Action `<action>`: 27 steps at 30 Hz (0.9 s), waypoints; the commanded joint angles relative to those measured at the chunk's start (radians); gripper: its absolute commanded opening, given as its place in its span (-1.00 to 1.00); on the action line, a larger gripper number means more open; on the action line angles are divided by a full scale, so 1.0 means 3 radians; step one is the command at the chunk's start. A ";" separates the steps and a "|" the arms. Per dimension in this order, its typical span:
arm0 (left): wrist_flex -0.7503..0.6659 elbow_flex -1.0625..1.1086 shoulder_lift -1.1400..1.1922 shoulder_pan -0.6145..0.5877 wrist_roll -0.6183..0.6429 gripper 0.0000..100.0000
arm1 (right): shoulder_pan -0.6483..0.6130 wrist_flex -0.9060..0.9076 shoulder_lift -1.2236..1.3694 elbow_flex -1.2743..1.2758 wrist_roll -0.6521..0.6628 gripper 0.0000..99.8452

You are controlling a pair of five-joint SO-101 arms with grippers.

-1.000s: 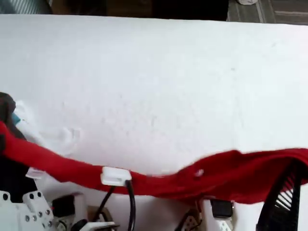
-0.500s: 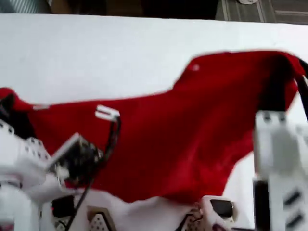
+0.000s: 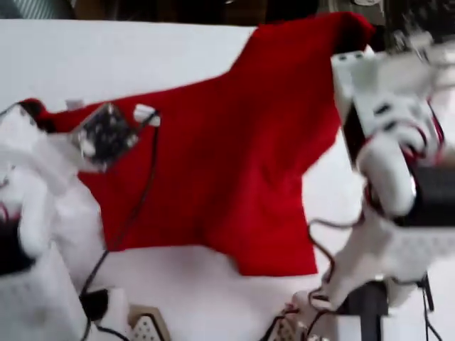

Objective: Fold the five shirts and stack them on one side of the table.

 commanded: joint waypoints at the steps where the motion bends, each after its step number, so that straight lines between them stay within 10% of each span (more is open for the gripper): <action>1: -0.0286 -0.0008 0.0271 0.0077 0.0026 -0.95 | -0.0003 -0.0176 0.0243 -0.0026 -0.0015 -0.96; 27: -0.1355 -0.0033 0.2383 0.0338 0.0041 -0.95 | 0.0003 -0.1419 0.2509 -0.0056 -0.0010 -0.96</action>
